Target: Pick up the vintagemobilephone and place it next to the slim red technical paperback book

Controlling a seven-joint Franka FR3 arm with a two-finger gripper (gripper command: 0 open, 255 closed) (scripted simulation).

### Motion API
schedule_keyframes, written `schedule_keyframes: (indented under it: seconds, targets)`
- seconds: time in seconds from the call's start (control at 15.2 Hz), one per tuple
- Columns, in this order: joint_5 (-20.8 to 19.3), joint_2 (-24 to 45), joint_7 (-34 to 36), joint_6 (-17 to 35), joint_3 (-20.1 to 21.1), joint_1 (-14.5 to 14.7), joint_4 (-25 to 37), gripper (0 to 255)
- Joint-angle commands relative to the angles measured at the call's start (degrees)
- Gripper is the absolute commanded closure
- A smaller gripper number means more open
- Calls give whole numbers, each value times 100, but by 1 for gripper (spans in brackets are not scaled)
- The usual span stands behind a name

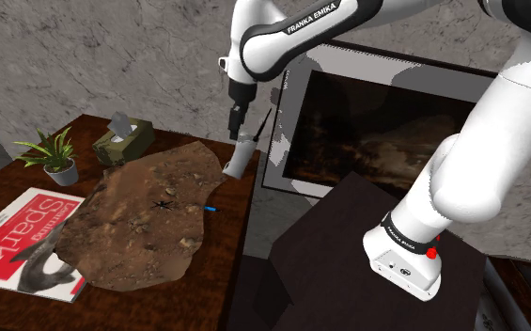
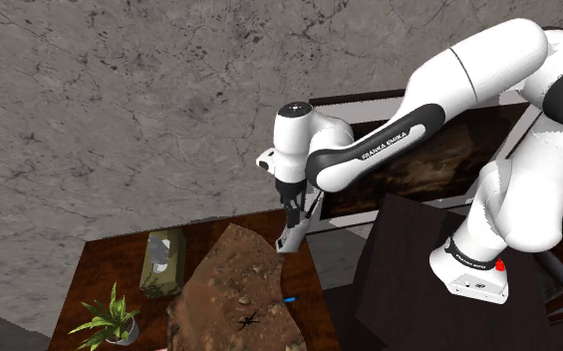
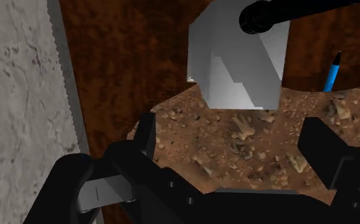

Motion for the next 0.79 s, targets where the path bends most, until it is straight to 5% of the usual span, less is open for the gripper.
schedule_keyframes:
  seconds: [0.0,0.59,0.66,0.73]
  targets:
    - [-6,105,-13,132,-3,-2,-65,0]
    - [-14,180,-7,245,-2,2,-104,0]
    - [-14,180,-7,245,-2,2,-104,255]
    - [-14,180,-7,245,-2,2,-104,255]
